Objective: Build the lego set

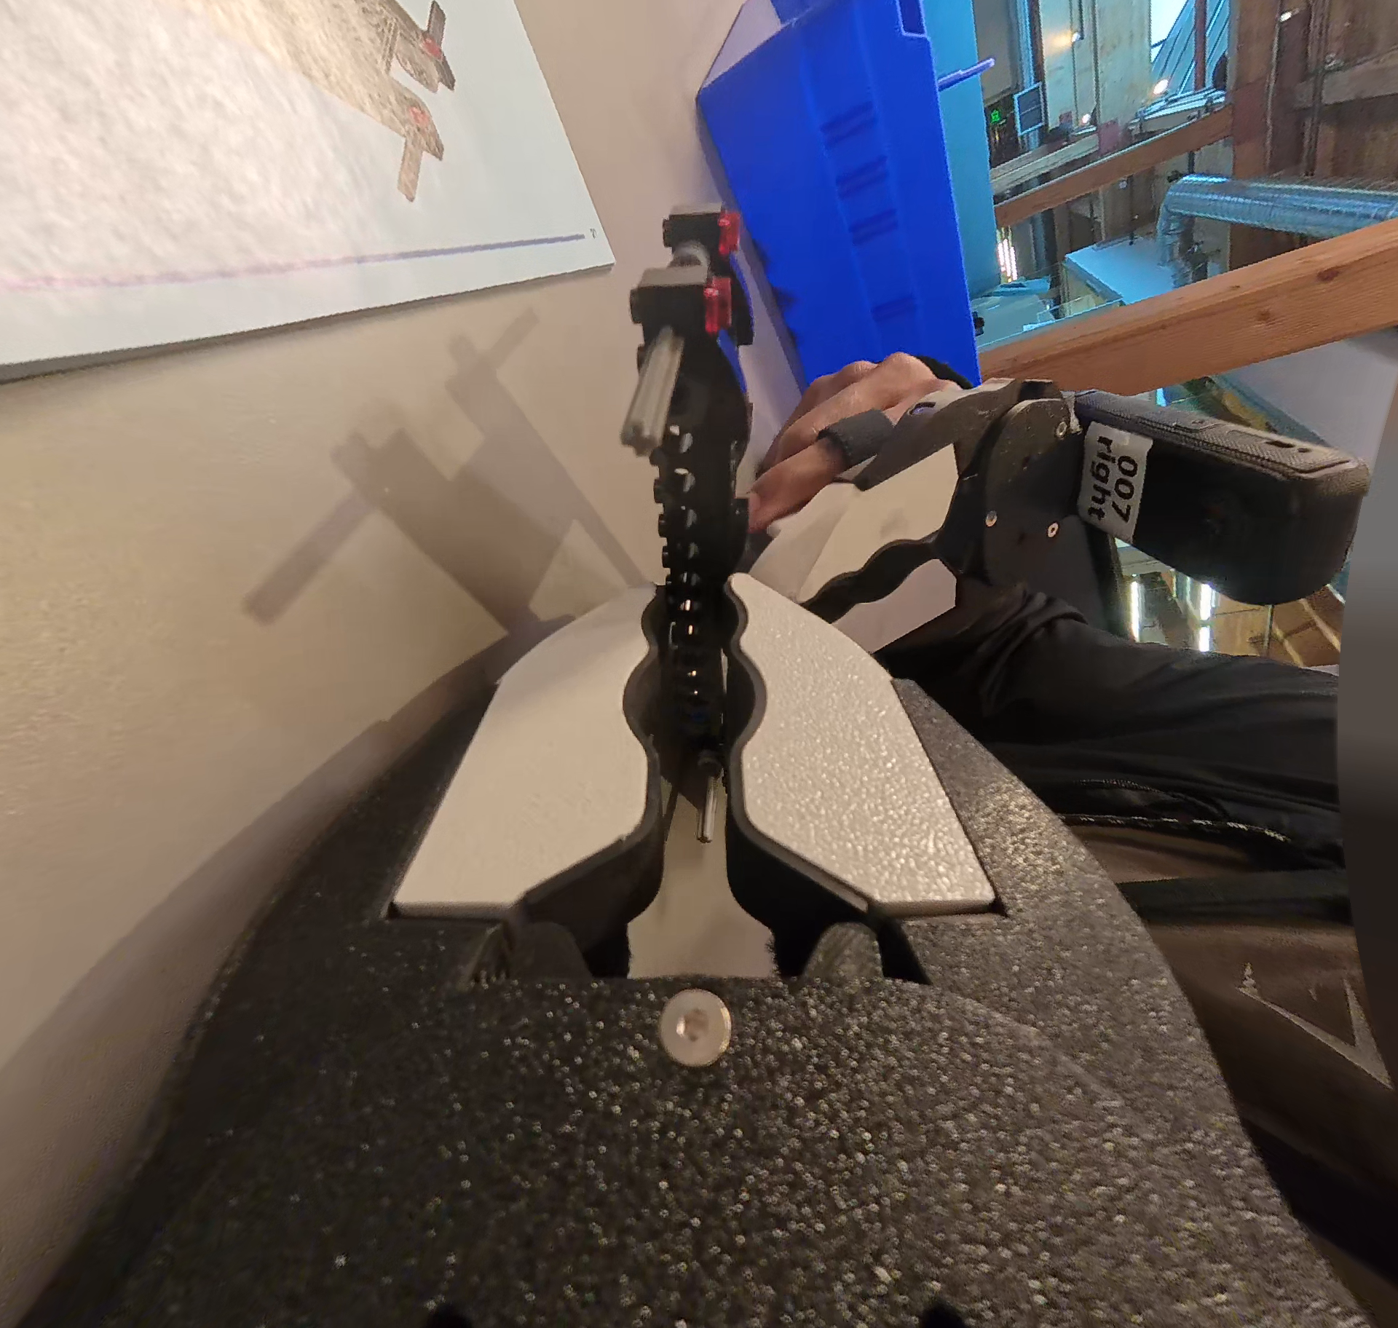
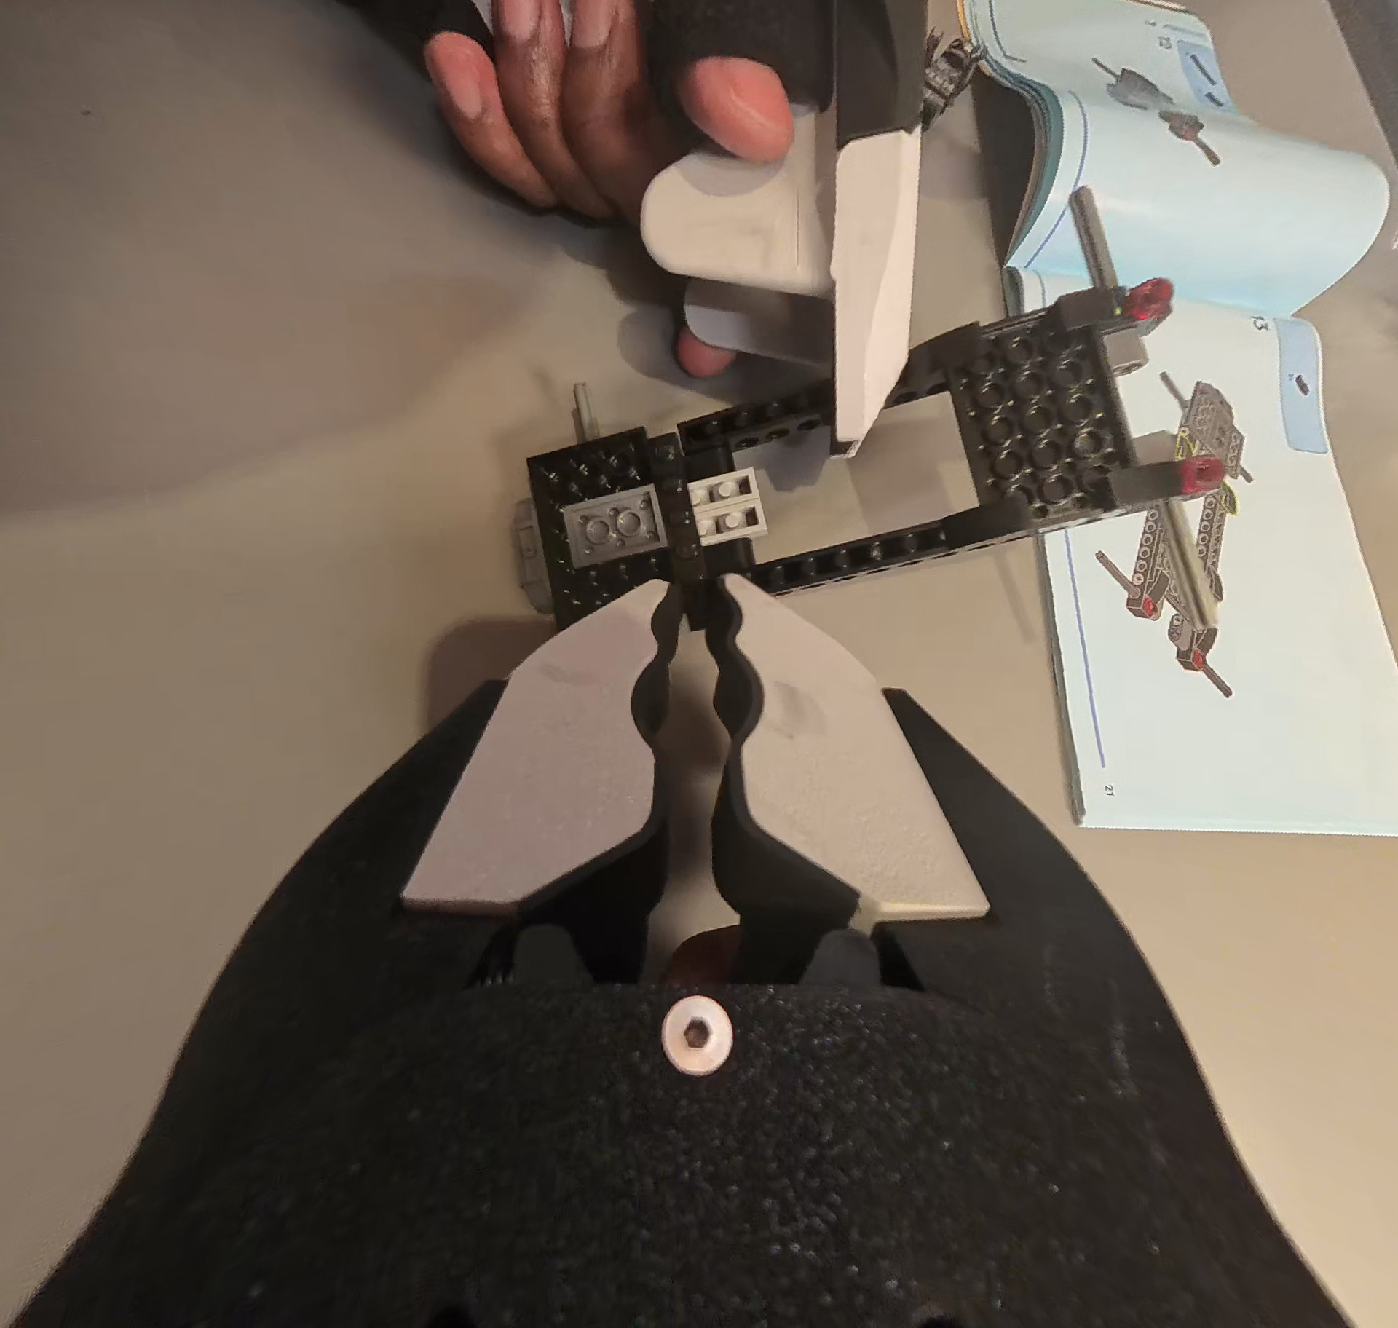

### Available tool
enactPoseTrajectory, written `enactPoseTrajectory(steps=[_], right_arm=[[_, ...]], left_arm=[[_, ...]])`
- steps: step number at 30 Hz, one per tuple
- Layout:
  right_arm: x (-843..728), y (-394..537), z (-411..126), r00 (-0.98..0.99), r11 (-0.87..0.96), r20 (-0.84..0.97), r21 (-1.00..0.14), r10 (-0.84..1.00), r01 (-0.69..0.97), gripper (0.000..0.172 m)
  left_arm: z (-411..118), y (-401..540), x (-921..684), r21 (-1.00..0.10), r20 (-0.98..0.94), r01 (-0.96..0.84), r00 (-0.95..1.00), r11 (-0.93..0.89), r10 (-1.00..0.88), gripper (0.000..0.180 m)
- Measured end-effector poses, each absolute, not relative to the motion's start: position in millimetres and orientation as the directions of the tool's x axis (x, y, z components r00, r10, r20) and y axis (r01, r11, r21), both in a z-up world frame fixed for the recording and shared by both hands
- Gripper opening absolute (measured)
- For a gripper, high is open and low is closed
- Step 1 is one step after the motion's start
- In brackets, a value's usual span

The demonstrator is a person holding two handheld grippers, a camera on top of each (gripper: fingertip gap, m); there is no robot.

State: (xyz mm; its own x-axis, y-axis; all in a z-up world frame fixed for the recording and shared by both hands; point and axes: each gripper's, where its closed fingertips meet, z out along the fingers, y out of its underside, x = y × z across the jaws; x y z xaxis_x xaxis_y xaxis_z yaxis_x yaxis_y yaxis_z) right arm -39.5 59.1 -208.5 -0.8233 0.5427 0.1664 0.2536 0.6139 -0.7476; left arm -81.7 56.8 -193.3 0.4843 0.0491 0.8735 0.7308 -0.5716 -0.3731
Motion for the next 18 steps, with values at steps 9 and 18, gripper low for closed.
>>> enactPoseTrajectory(steps=[9,18], right_arm=[[-44,60,-211,-0.806,0.609,0.158,-0.739,0.570,0.286,0.001],[-46,69,-206,-0.791,0.576,0.121,-0.751,0.599,0.322,0.010]], left_arm=[[-193,52,-98,-0.485,0.768,0.671,0.633,-0.562,0.093,0.029],[-187,32,-133,-0.675,0.505,0.471,0.856,-0.568,0.109,0.026]])
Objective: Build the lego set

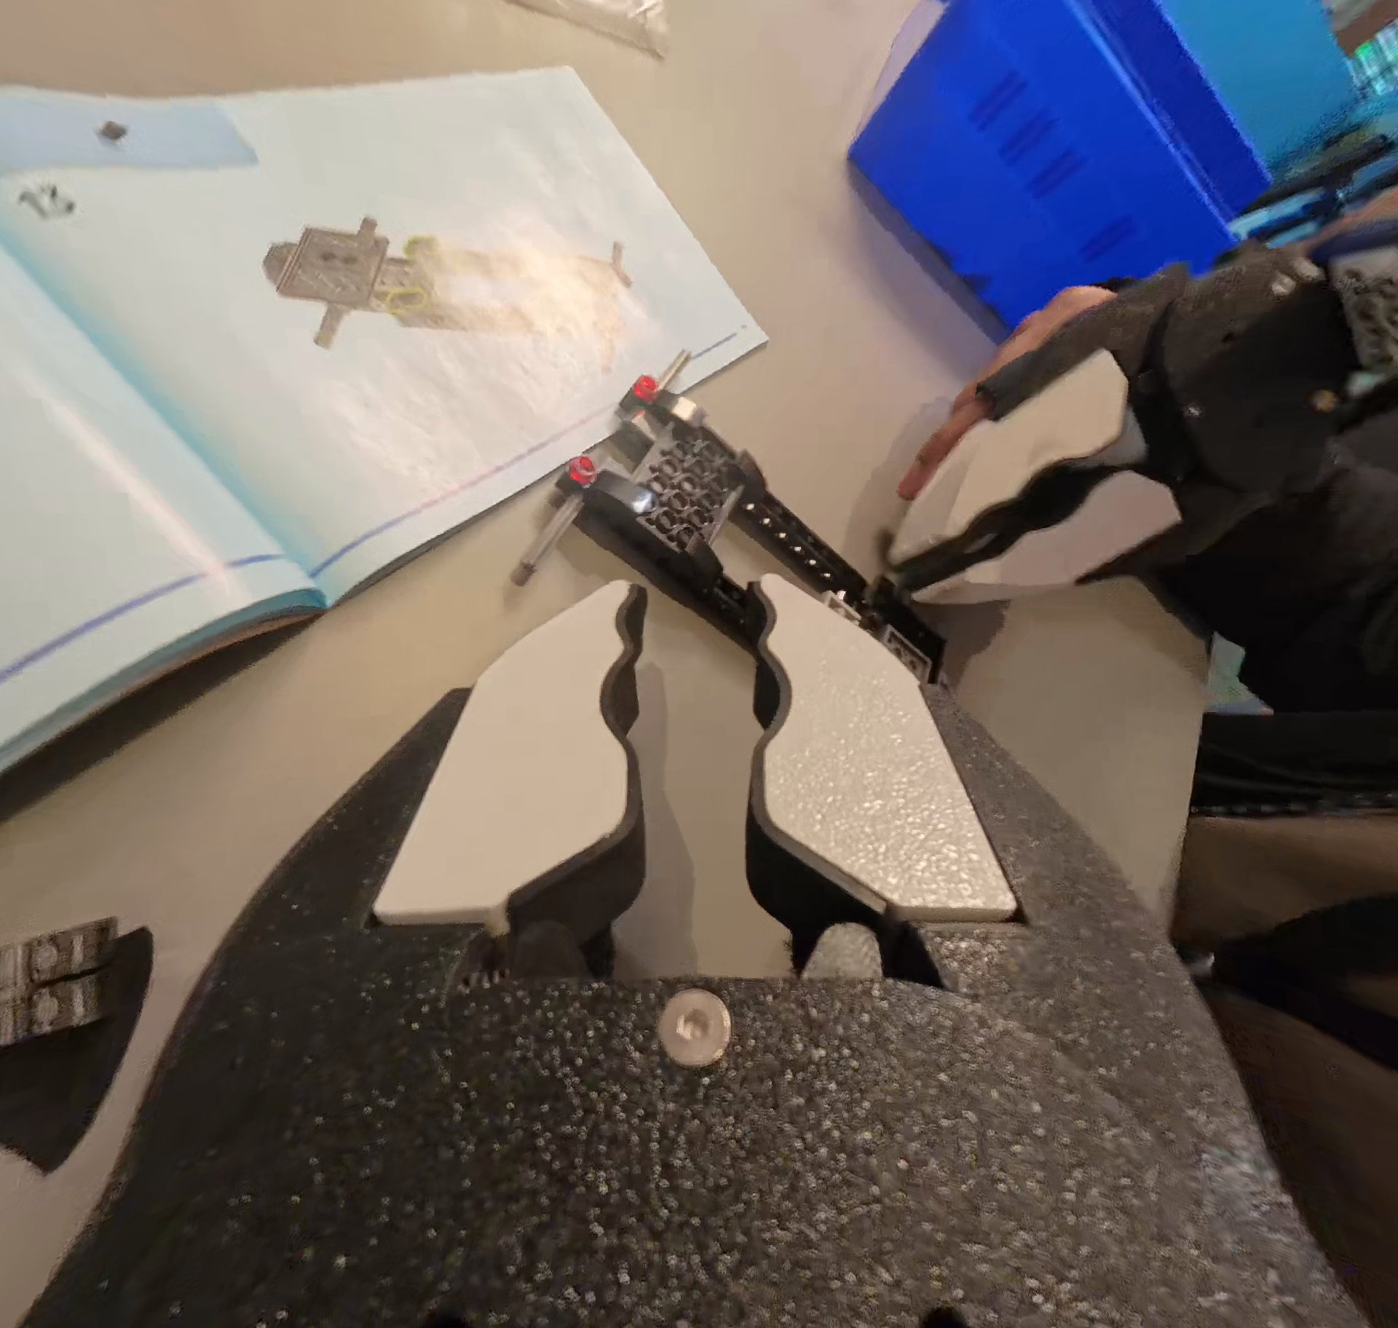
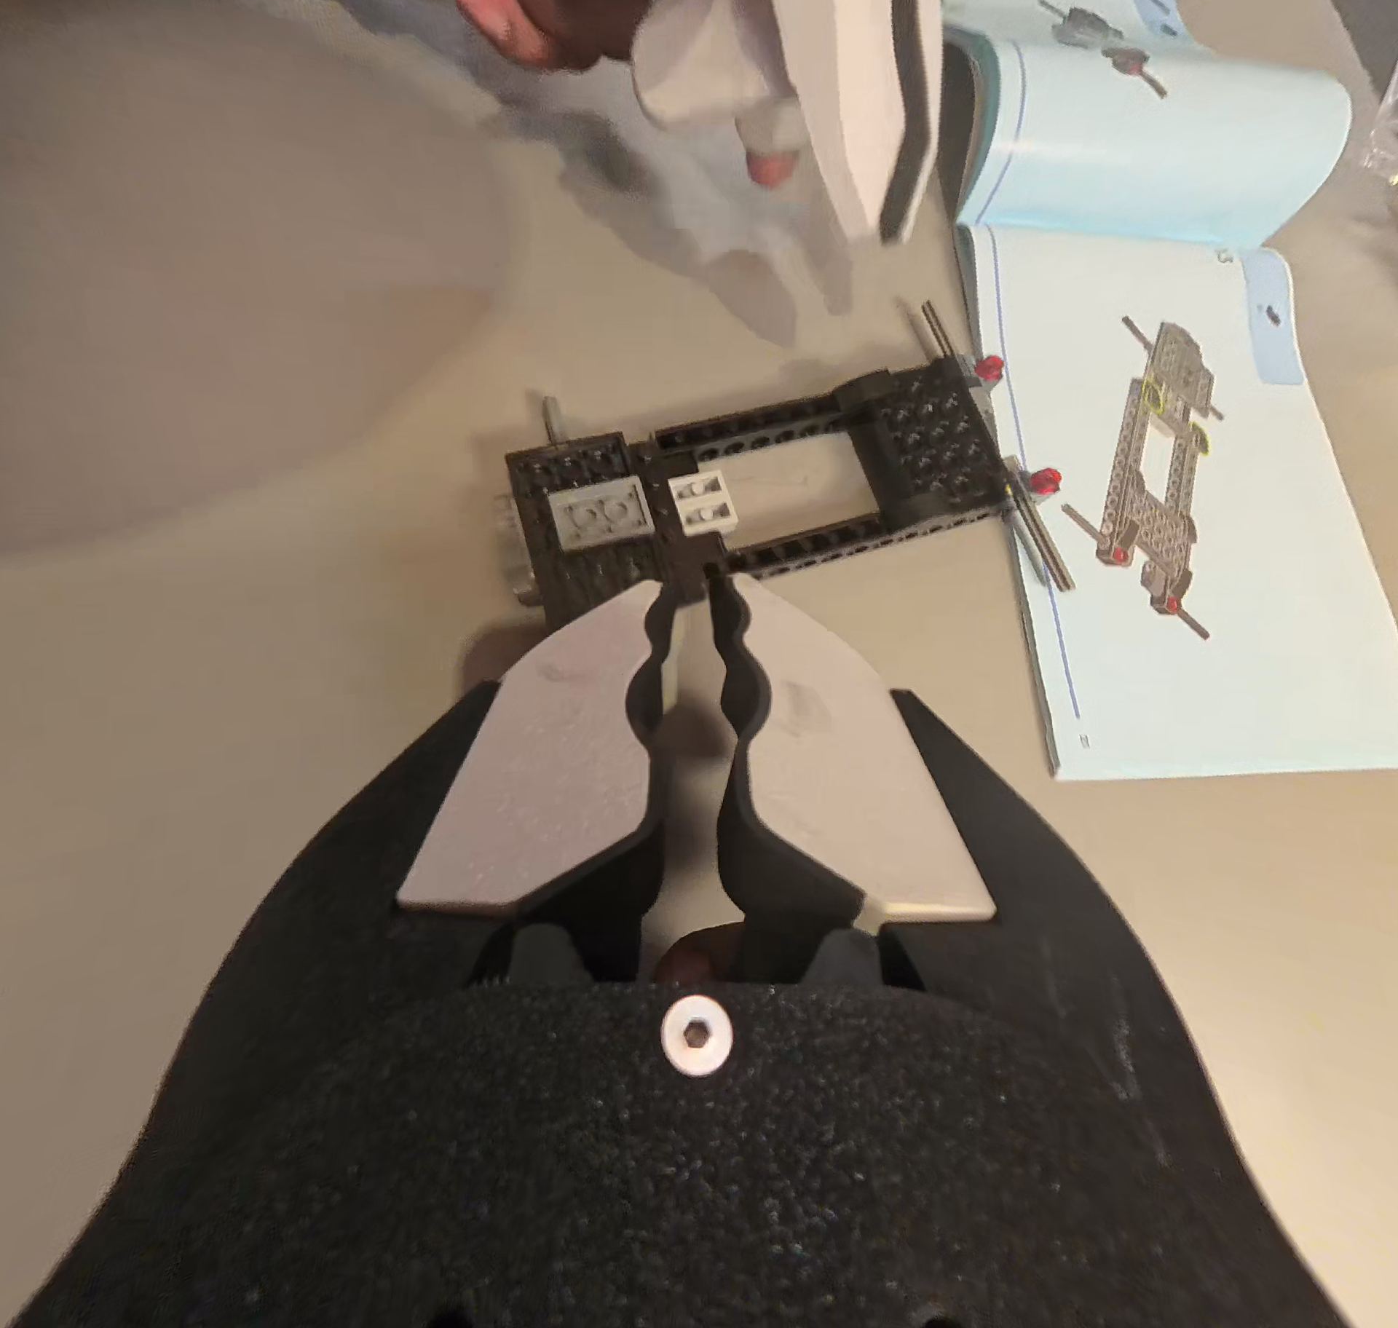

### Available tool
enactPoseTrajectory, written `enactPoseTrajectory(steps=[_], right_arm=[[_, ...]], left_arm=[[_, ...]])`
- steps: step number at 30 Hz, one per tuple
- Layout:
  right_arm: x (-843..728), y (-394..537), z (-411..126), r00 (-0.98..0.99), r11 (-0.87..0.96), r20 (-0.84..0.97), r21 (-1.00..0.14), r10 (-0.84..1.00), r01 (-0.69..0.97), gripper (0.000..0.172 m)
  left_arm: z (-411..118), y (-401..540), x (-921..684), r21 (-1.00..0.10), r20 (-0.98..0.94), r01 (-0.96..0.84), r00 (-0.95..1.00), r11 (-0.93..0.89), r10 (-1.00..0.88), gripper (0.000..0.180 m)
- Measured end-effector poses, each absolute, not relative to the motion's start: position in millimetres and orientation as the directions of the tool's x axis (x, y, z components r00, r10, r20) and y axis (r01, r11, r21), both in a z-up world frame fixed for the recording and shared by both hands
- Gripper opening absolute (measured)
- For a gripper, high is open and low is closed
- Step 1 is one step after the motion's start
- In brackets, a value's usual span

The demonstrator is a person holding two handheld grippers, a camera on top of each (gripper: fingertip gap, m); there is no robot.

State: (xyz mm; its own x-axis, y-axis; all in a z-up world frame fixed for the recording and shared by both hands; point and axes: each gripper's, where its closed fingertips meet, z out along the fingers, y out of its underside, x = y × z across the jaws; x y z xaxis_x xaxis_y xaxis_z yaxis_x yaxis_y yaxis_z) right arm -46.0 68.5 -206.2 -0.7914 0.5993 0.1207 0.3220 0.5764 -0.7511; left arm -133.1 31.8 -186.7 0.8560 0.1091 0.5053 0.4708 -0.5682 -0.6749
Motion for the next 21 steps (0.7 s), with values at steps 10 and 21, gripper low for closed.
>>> enactPoseTrajectory(steps=[10,21], right_arm=[[-46,74,-210,-0.835,0.582,0.064,-0.746,0.546,0.323,0.017],[-46,70,-216,-0.859,0.612,0.062,-0.728,0.508,0.309,0.014]], left_arm=[[-198,27,-60,-0.739,0.381,0.082,0.870,-0.668,-0.314,0.018],[-201,28,-57,-0.738,0.382,0.068,0.862,-0.671,-0.333,0.021]])
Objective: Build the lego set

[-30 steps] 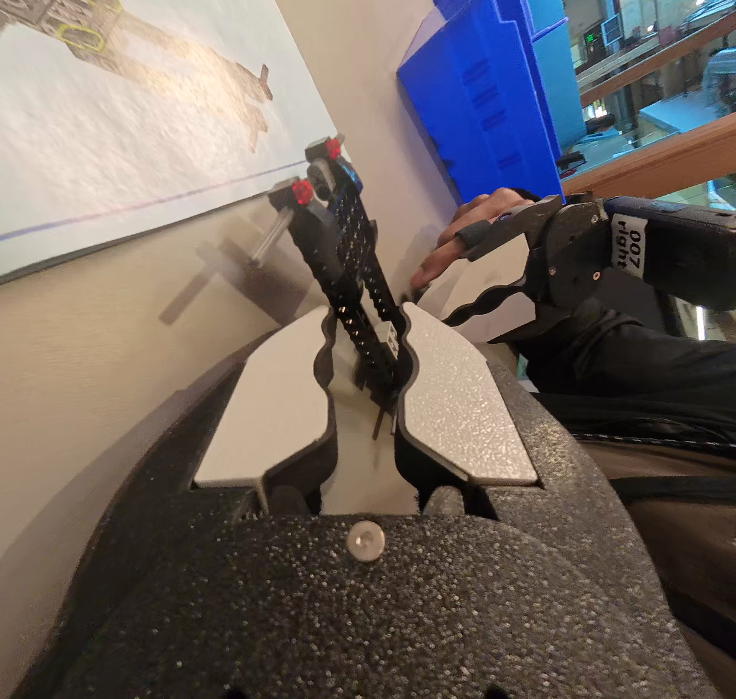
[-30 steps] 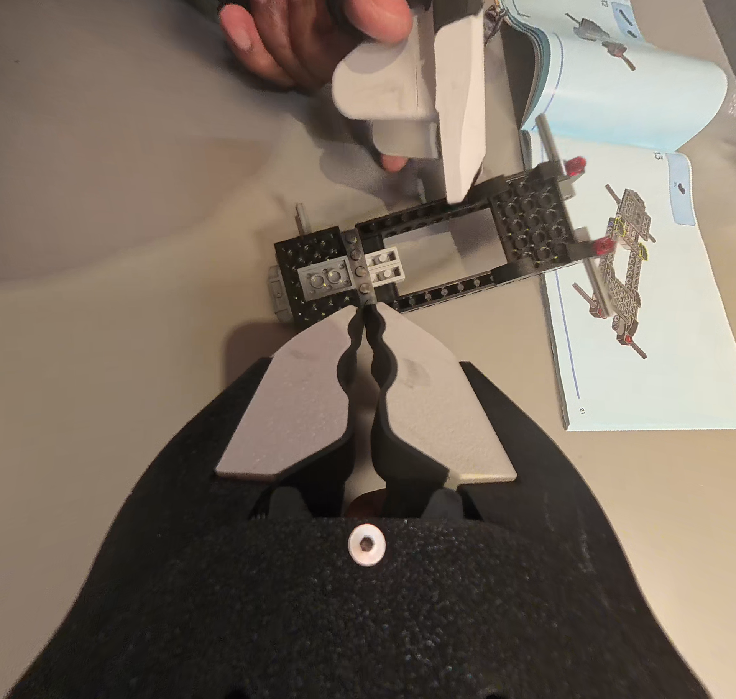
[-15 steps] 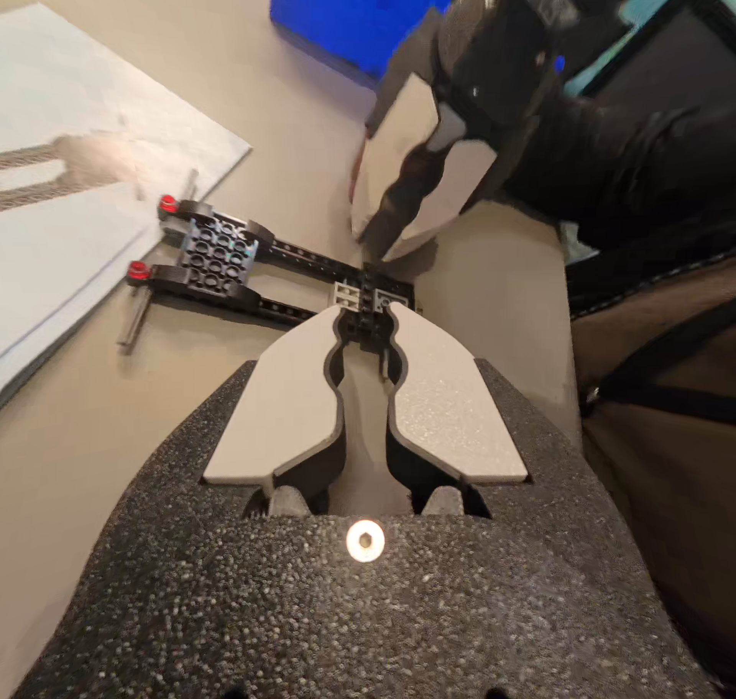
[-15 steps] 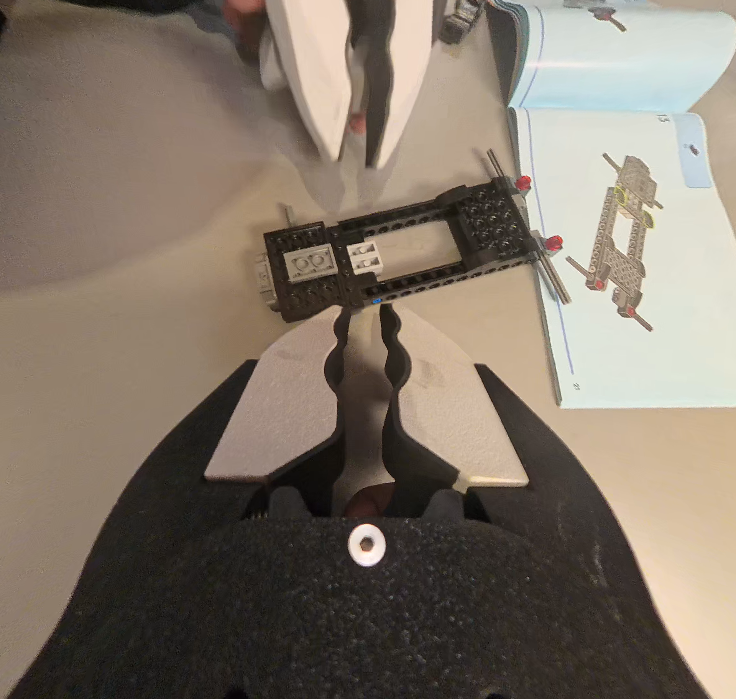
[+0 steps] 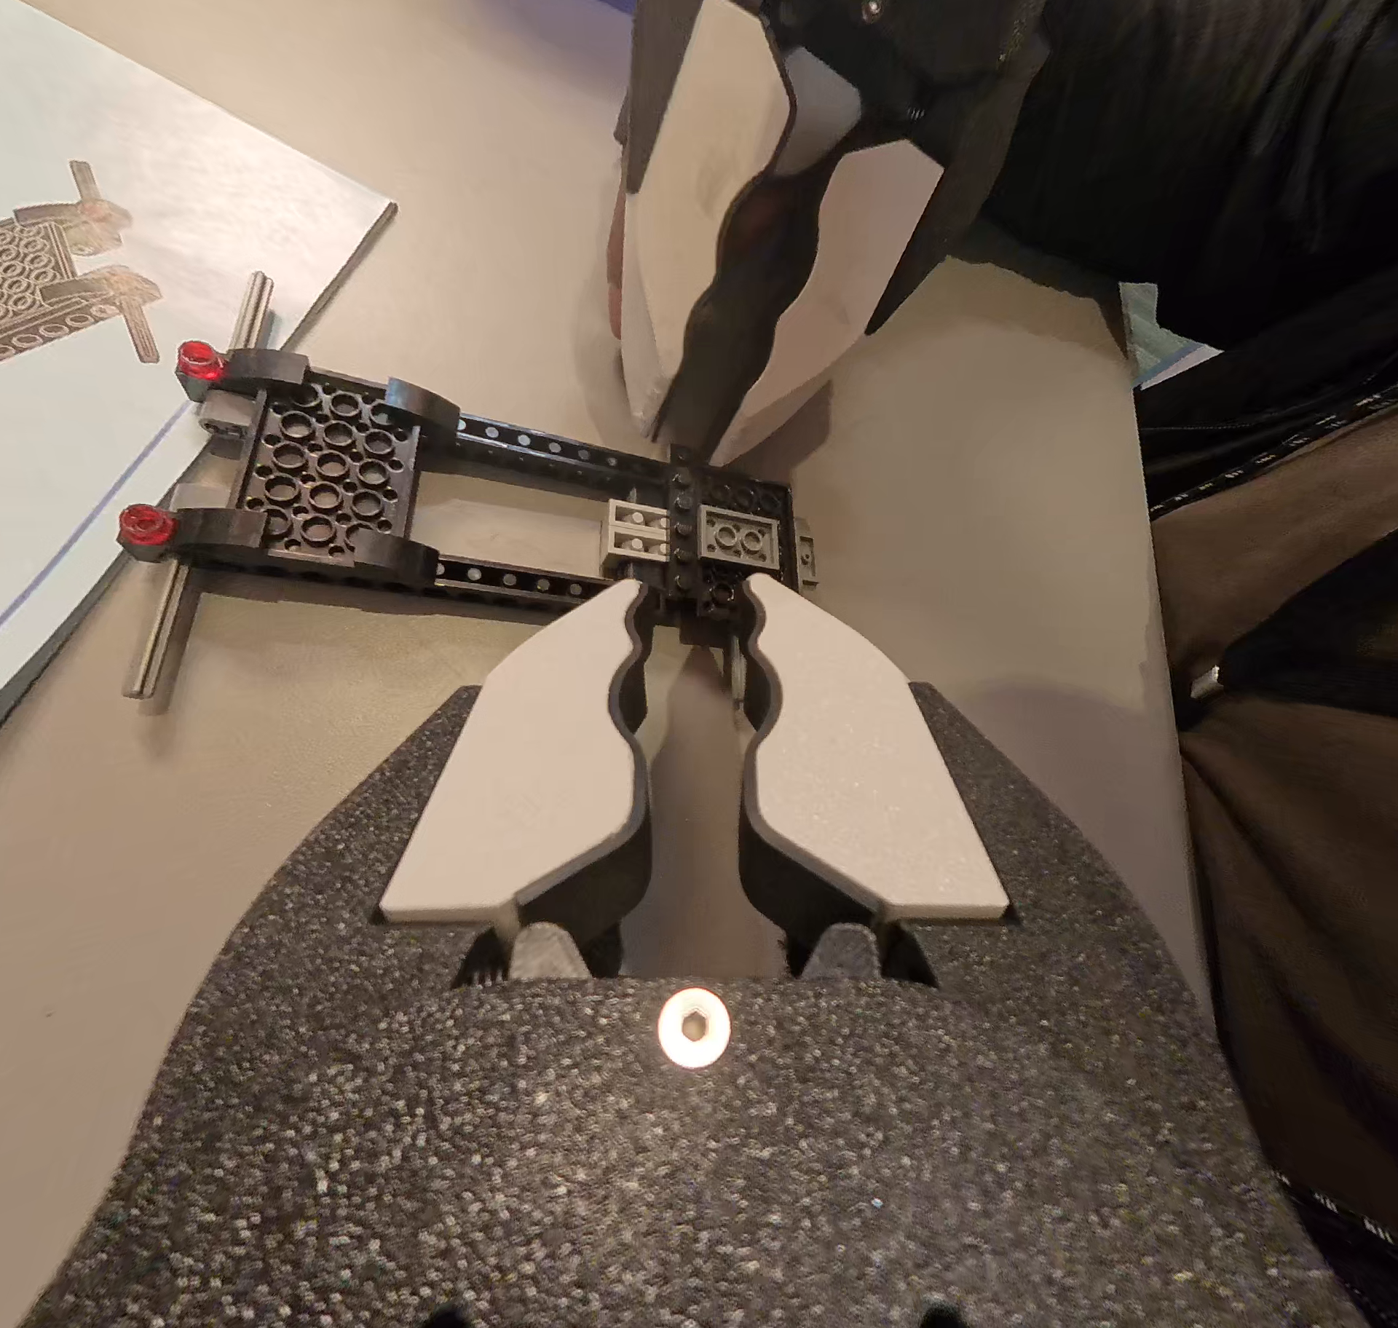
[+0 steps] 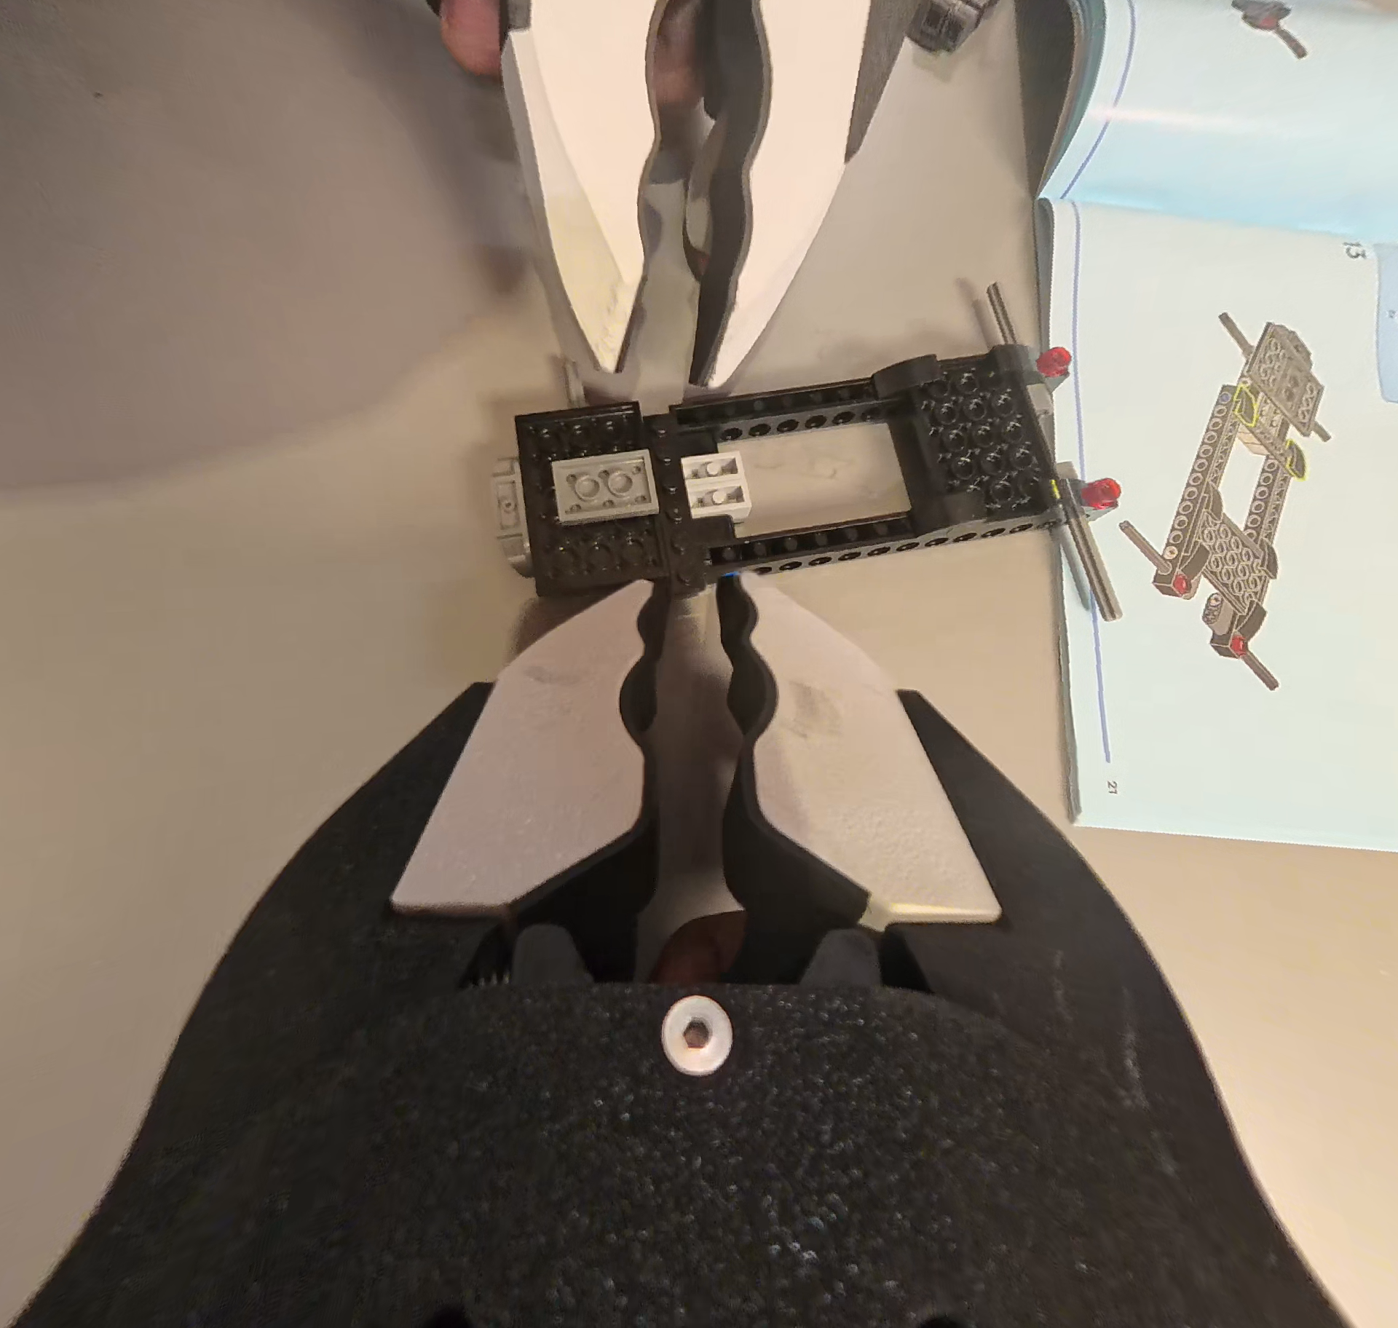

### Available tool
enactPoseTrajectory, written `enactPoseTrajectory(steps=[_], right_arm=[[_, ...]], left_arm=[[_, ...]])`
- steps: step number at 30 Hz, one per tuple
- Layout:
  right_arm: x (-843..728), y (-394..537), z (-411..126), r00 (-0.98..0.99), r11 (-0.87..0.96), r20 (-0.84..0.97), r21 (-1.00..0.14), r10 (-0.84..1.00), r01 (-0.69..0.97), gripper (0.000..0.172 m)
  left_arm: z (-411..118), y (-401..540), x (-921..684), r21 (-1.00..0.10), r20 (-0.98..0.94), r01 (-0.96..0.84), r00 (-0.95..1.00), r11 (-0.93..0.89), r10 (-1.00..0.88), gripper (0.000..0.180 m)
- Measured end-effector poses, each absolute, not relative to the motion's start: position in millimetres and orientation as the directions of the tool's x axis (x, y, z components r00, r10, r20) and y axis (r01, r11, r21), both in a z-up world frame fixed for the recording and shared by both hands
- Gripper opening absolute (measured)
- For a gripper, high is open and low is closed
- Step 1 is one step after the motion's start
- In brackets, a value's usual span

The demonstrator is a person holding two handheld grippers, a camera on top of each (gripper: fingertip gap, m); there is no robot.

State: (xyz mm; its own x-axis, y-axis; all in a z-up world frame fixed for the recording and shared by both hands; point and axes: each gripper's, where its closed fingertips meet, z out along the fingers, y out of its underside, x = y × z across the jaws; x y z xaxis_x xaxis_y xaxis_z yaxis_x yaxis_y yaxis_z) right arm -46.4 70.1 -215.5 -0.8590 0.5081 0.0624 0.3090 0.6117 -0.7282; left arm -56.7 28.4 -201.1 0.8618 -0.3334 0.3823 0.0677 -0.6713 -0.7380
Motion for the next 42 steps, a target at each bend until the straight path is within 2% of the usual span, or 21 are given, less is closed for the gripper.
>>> enactPoseTrajectory(steps=[2,11,15,18,22,29,32,34,37,39,42], right_arm=[[-47,70,-217,-0.858,0.621,0.077,-0.722,0.508,0.304,0.008],[-49,71,-207,-0.836,0.534,-0.010,-0.766,0.548,0.359,0.008],[-51,70,-206,-0.806,0.472,-0.108,-0.762,0.582,0.443,0.007],[-51,68,-199,-0.782,0.401,-0.197,-0.769,0.591,0.497,0.008],[-49,63,-188,-0.759,0.312,-0.307,-0.775,0.574,0.549,0.007],[-43,52,-179,-0.724,0.213,-0.461,-0.749,0.513,0.628,0.007],[-41,50,-180,-0.713,0.203,-0.488,-0.735,0.503,0.647,0.007],[-40,48,-179,-0.710,0.196,-0.503,-0.731,0.493,0.653,0.007],[-40,48,-176,-0.705,0.174,-0.522,-0.731,0.480,0.660,0.007],[-42,49,-175,-0.711,0.173,-0.508,-0.741,0.487,0.649,0.008],[-50,57,-177,-0.753,0.227,-0.350,-0.808,0.557,0.544,0.018]], left_arm=[[-202,28,-57,-0.734,0.387,0.070,0.861,-0.675,-0.332,0.021],[-195,28,-58,-0.764,0.373,0.064,0.856,-0.642,-0.358,0.024],[-185,32,-63,-0.841,0.204,-0.044,0.898,-0.540,-0.390,0.035],[-179,33,-62,-0.878,0.046,-0.167,0.903,-0.449,-0.427,0.035],[-179,35,-64,-0.874,-0.111,-0.295,0.896,-0.387,-0.431,0.034],[-175,35,-57,-0.870,-0.235,-0.397,0.855,-0.293,-0.462,0.032],[-171,35,-54,-0.879,-0.256,-0.406,0.844,-0.250,-0.470,0.025],[-168,34,-52,-0.882,-0.274,-0.414,0.838,-0.223,-0.473,0.010],[-166,33,-50,-0.888,-0.270,-0.411,0.831,-0.208,-0.486,0.007],[-167,33,-51,-0.899,-0.201,-0.357,0.850,-0.252,-0.487,0.007],[-169,36,-55,-0.910,0.032,-0.159,0.894,-0.382,-0.447,0.007]])
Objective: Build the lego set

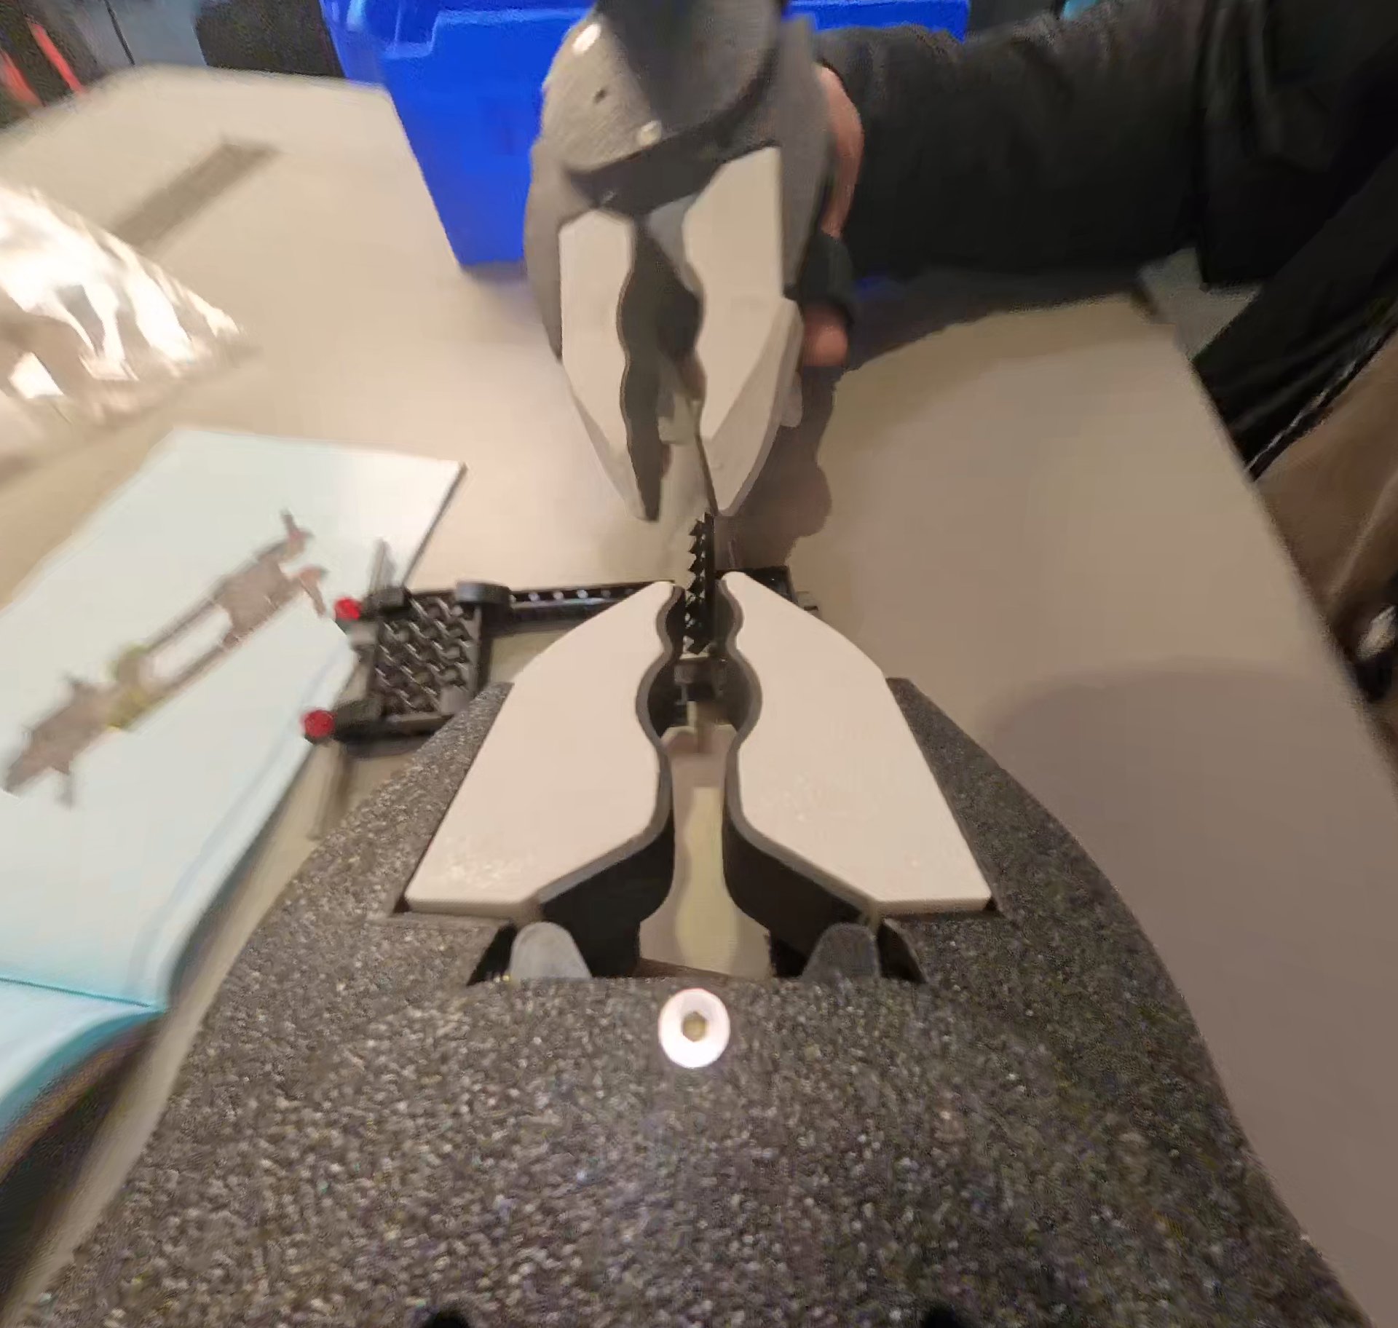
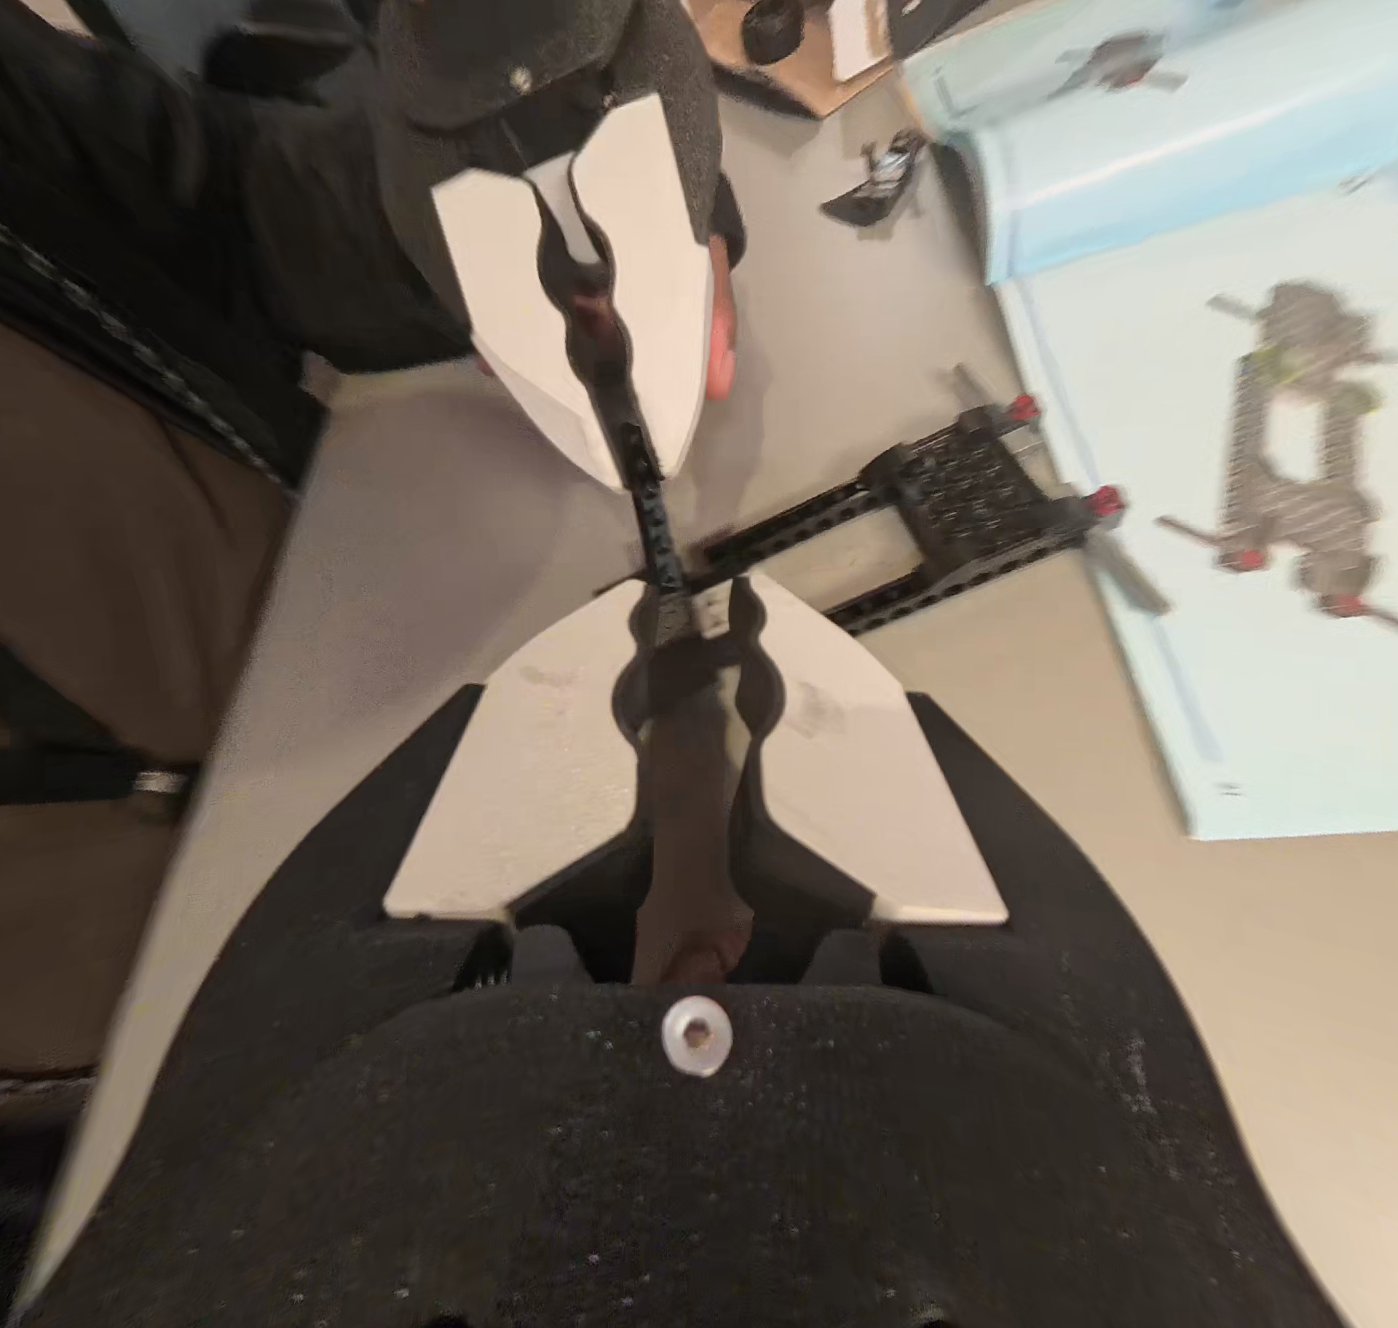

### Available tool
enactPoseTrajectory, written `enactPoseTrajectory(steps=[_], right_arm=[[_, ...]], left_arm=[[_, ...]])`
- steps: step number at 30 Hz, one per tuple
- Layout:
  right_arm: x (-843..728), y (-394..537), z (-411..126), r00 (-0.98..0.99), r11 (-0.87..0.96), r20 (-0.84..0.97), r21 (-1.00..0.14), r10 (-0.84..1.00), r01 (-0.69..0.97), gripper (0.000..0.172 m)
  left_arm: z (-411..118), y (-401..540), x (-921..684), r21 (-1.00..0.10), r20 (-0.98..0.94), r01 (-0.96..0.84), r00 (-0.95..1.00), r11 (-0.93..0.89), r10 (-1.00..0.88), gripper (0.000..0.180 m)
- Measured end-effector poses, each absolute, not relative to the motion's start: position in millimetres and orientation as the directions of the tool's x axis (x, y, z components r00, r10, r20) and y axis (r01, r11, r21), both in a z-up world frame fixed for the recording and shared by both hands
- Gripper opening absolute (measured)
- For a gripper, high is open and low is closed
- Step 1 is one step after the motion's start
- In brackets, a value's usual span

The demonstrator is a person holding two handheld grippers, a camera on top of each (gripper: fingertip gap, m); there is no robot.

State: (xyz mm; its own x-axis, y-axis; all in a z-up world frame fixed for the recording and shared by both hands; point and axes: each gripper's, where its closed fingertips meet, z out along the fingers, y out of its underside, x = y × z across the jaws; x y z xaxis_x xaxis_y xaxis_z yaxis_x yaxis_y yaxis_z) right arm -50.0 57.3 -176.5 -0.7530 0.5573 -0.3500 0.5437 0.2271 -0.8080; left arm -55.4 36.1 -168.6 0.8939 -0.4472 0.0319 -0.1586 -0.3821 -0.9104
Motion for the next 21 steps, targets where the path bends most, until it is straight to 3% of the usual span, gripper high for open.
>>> enactPoseTrajectory(steps=[5,9,14,21], right_arm=[[-58,67,-176,-0.794,0.404,0.024,-0.870,0.608,0.283,0.028],[-63,65,-175,-0.771,0.486,0.193,-0.858,0.607,0.167,0.029],[-69,63,-174,-0.716,0.594,0.388,-0.803,0.580,0.045,0.026],[-68,60,-163,-0.704,0.547,0.394,-0.837,0.591,-0.010,0.009]], left_arm=[[-175,43,-62,-0.729,0.579,0.358,0.778,-0.584,-0.245,0.007],[-177,47,-66,-0.535,0.805,0.609,0.578,-0.585,-0.133,0.007],[-168,51,-66,-0.375,0.919,0.746,0.377,-0.550,-0.115,0.007],[-163,53,-66,-0.242,0.970,0.811,0.208,-0.533,-0.124,0.007]])
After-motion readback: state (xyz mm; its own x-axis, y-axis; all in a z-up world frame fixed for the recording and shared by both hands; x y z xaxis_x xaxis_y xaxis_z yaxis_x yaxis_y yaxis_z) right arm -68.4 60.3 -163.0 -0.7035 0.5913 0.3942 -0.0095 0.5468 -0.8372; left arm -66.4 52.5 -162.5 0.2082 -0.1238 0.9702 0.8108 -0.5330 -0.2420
